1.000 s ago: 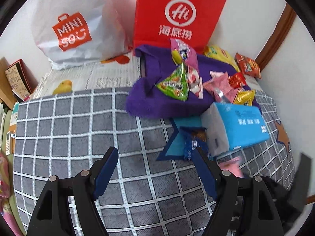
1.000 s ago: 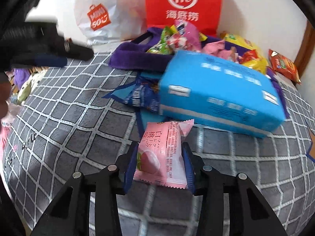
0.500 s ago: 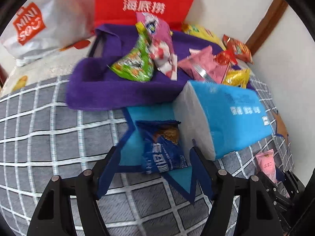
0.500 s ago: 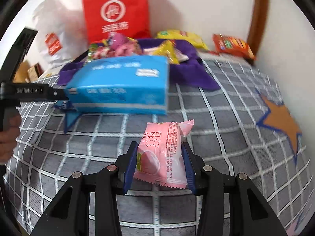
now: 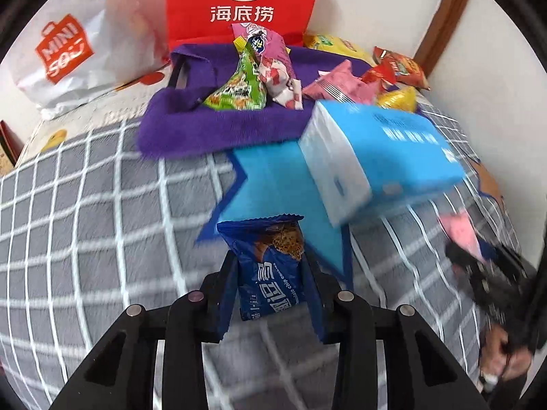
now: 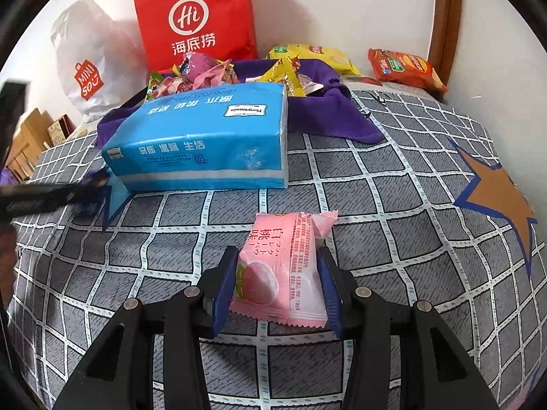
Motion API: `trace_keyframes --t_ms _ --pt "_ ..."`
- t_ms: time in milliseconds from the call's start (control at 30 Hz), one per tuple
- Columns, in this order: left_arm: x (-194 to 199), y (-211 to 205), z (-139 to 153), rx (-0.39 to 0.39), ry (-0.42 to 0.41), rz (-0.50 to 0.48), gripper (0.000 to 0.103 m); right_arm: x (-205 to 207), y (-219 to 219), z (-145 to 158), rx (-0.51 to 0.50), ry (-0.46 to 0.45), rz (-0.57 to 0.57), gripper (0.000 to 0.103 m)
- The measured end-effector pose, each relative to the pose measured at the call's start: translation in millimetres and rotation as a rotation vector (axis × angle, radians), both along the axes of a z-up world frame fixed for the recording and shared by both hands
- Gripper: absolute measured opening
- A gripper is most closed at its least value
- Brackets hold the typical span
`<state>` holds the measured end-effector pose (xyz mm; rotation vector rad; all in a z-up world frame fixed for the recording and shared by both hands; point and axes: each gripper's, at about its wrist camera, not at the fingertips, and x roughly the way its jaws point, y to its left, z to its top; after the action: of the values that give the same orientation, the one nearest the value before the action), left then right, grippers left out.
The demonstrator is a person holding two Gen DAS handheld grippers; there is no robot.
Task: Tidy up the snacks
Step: 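Grasp the blue snack bag with the left gripper while the right holds the pink packet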
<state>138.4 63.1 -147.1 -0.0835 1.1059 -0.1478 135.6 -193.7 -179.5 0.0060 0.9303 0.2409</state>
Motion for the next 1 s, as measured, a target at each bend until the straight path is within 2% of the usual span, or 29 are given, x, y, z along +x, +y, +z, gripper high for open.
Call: trace_keyframes --t_ms 67,100,133,200,267,300,333,367,400,467,567,767,1000 --pt "-11.7 3.2 -3.1 -0.012 0.005 0.010 0.037 0.3 0.8 -0.1 -0.006 0.000 0.000 0.046" --pt "-14.5 3.5 -6.5 -0.025 0.007 0.018 0.045 0.3 1.8 -0.2 -0.014 -0.001 0.000 0.046" --pt "-18.4 3.5 -6.7 -0.044 -0.028 0.021 0.054 0.4 3.3 0.0 -0.026 -0.003 0.002 0.046" --pt "-20.7 1.7 -8.3 -0.059 -0.052 0.037 0.061 1.8 7.1 1.0 -0.047 -0.007 0.012 0.046" --pt "-20.9 -4.4 -9.6 -0.023 -0.076 0.051 0.058 5.6 8.4 2.7 -0.041 -0.008 0.026 0.046" --pt "-22.8 -7.2 -10.9 0.013 -0.093 0.056 0.055 8.3 7.8 3.2 -0.029 -0.007 0.022 0.046" --pt "-22.4 -13.0 -12.1 0.061 -0.110 0.055 0.046 9.5 7.9 3.3 -0.021 -0.009 0.021 0.046" --pt "-24.1 -18.8 -13.9 0.128 -0.134 0.050 0.045 11.5 7.3 2.3 -0.011 -0.011 0.019 0.046" --pt "-25.2 -20.6 -14.7 0.140 -0.149 0.047 0.044 13.6 7.0 0.7 -0.006 -0.002 0.016 0.046" --pt "-25.1 -18.1 -14.8 0.129 -0.154 0.053 0.039 15.1 5.1 0.1 0.010 0.001 0.009 0.046" --pt "-22.3 -13.2 -13.8 0.105 -0.154 0.063 0.039 14.9 4.7 -0.8 0.016 0.002 0.007 0.046" --pt "-22.9 -16.0 -14.6 0.113 -0.154 0.061 0.042 15.9 4.0 -1.6 0.031 0.007 0.010 0.047" --pt "-24.8 -14.4 -15.0 0.086 -0.156 0.070 0.039 15.5 7.8 -2.0 -0.005 0.010 0.024 0.047"
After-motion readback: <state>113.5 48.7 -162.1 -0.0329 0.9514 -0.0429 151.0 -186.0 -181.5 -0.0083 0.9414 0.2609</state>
